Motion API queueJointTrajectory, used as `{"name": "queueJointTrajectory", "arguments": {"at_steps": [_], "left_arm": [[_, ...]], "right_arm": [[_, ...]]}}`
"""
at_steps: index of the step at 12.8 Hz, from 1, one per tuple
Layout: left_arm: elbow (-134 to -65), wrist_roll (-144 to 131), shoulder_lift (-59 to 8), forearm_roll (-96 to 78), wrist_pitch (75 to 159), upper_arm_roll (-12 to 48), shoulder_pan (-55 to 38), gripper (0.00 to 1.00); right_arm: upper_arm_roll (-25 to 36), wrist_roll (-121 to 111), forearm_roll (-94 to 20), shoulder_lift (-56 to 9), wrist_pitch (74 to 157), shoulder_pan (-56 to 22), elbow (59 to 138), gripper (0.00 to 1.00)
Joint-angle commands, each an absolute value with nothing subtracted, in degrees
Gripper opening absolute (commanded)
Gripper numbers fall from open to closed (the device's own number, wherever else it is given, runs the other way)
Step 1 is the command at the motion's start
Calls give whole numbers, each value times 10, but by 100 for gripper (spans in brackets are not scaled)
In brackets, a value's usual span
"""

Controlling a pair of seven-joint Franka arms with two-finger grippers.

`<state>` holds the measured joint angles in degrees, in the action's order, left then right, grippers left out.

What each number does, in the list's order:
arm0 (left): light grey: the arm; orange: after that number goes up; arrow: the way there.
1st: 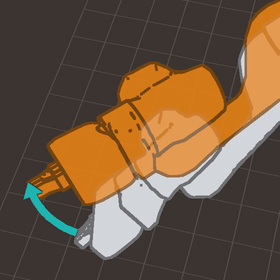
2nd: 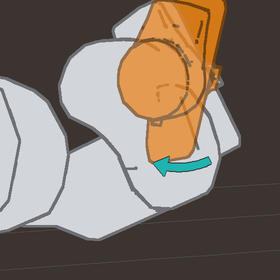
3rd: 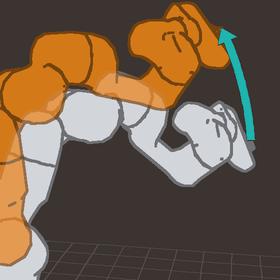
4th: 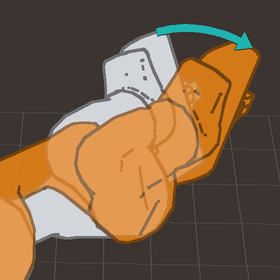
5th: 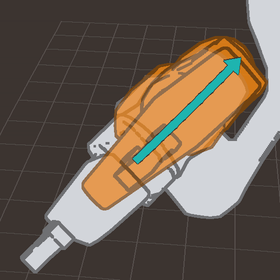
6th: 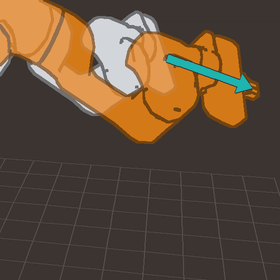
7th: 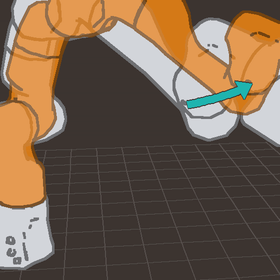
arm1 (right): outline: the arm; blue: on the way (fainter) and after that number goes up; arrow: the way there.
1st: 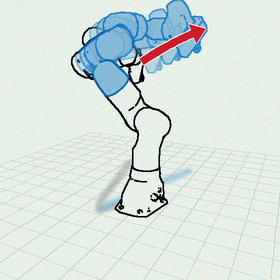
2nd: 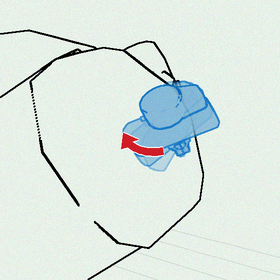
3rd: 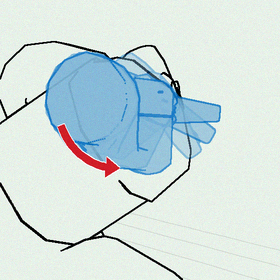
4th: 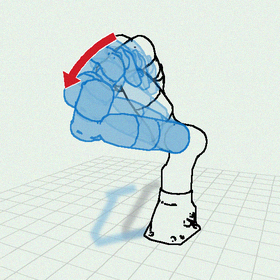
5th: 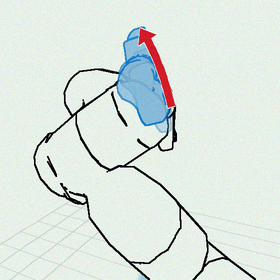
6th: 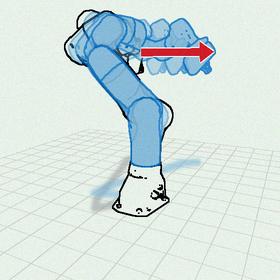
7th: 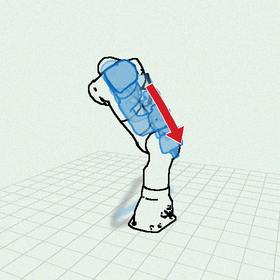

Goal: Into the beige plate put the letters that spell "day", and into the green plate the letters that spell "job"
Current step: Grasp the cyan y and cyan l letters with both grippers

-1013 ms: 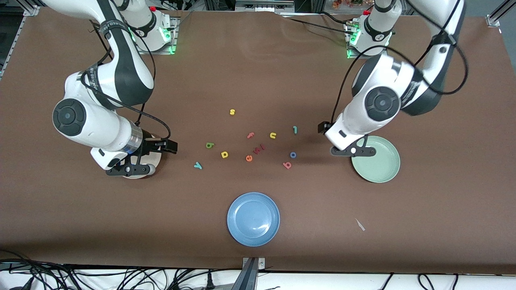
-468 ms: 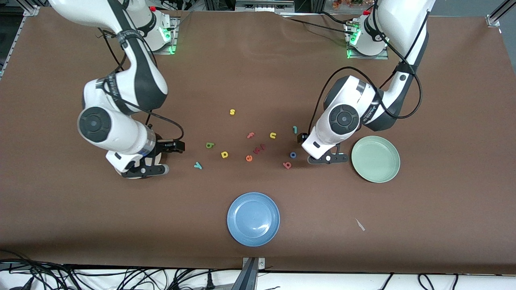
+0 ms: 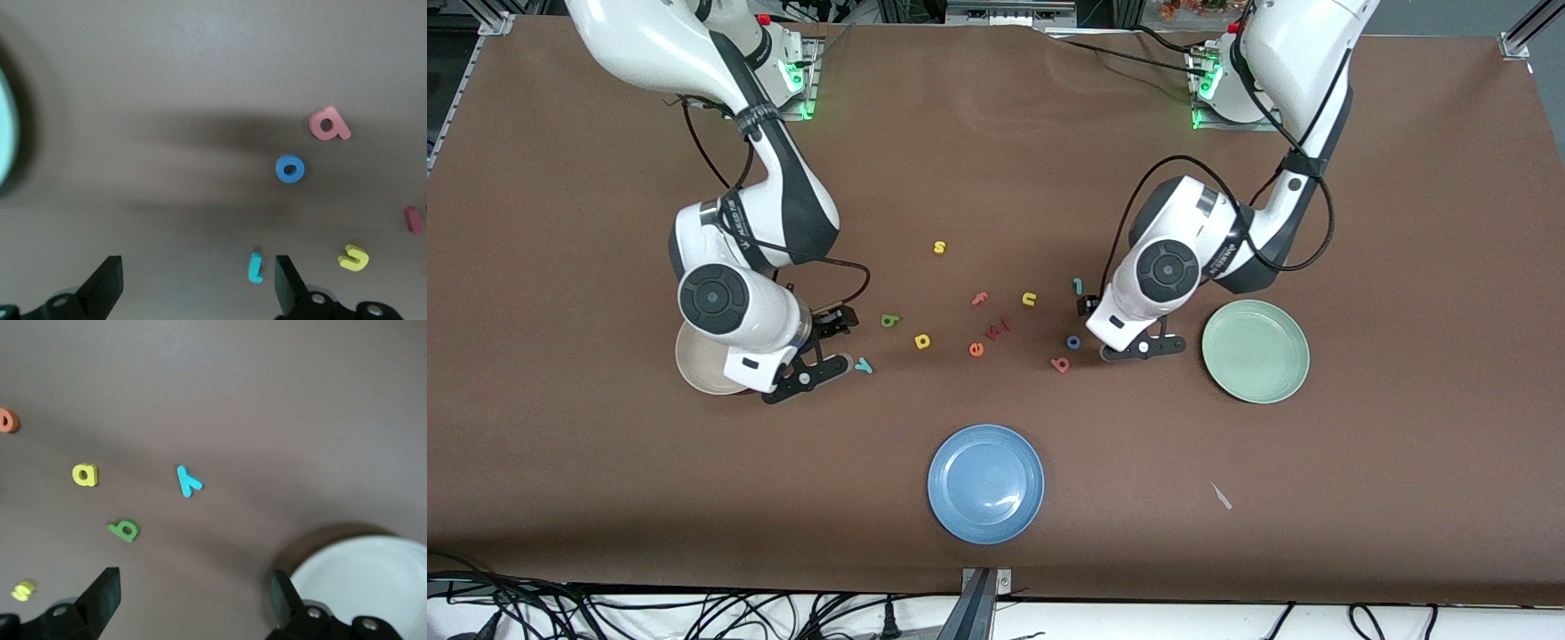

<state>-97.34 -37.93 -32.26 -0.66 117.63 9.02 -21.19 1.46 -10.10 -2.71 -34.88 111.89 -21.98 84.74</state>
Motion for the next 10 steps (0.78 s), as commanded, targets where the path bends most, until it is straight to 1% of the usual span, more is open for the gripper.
{"name": "queueJointTrajectory", "arguments": {"at_steps": [1,4,6,7,8,10], "left_arm": [[-1026,-416,-316,-16,1240,85,-231,100],[-1060,-438,-313,-17,1258,95,-241,99],[-1067,-452,-315,-17,1263,106,-242,98],[-1070,-452,-316,-17,1268,110,-242,95],[-1074,-451,-316,-17,1271,114,-241,90],[-1099,-442,-320,-16,1317,114,-241,80]], "right_arm": [[15,-176,-21,-367,1140,-226,838,100],[14,-252,-18,-395,1202,-236,839,100],[14,-327,-16,-419,1238,-238,839,100],[15,-362,-16,-427,1256,-237,839,100],[15,-393,-16,-436,1267,-237,839,100],[15,-419,-16,-452,1281,-237,839,100]]}}
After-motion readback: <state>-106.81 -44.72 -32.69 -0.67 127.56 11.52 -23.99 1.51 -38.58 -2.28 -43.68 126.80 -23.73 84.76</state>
